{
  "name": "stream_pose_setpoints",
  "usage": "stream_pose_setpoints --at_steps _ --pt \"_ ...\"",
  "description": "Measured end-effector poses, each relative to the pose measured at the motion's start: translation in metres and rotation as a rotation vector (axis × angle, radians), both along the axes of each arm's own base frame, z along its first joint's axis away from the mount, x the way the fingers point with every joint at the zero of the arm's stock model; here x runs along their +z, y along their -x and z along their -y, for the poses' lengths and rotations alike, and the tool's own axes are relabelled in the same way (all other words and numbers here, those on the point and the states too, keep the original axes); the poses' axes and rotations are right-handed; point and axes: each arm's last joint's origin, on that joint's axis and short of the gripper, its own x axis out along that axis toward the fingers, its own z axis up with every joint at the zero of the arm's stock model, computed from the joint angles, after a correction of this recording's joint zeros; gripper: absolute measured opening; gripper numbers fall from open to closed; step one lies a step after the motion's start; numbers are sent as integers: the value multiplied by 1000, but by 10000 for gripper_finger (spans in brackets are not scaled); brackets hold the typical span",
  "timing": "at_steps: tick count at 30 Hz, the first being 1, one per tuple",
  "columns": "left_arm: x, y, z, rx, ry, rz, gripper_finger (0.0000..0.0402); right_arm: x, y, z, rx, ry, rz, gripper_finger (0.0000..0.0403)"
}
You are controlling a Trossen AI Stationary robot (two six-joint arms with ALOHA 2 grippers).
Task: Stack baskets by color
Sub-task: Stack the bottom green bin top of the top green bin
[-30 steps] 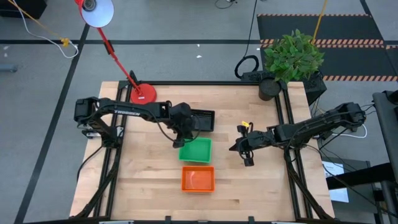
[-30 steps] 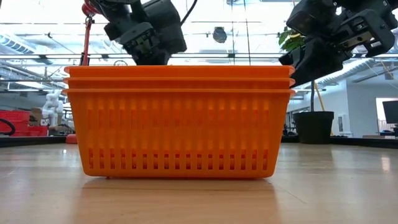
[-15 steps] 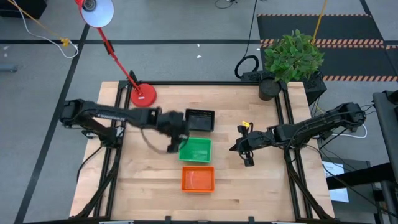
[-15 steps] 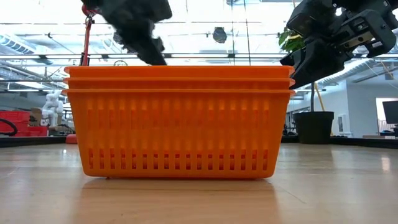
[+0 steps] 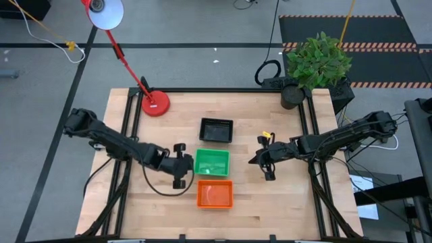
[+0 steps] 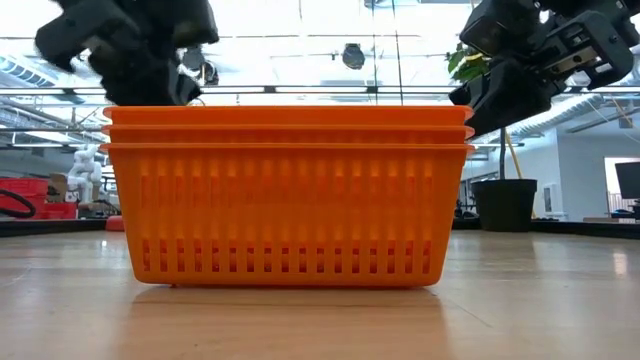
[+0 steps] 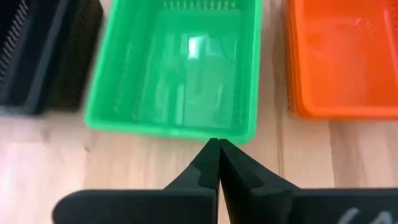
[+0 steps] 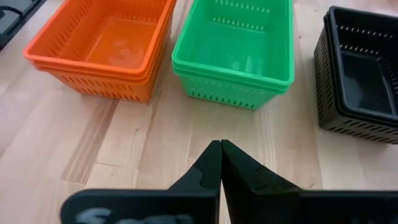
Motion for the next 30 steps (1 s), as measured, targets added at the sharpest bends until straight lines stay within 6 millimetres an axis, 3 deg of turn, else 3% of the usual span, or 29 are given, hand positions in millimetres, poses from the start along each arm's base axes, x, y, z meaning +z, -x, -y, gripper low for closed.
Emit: stream_pose_setpoints --at_steps 10,30 --pt "-30 8 0 33 68 97 3 1 -1 0 -8 -12 7 0" --pt "-28 0 -13 36 42 160 20 1 -1 0 -16 -22 6 0"
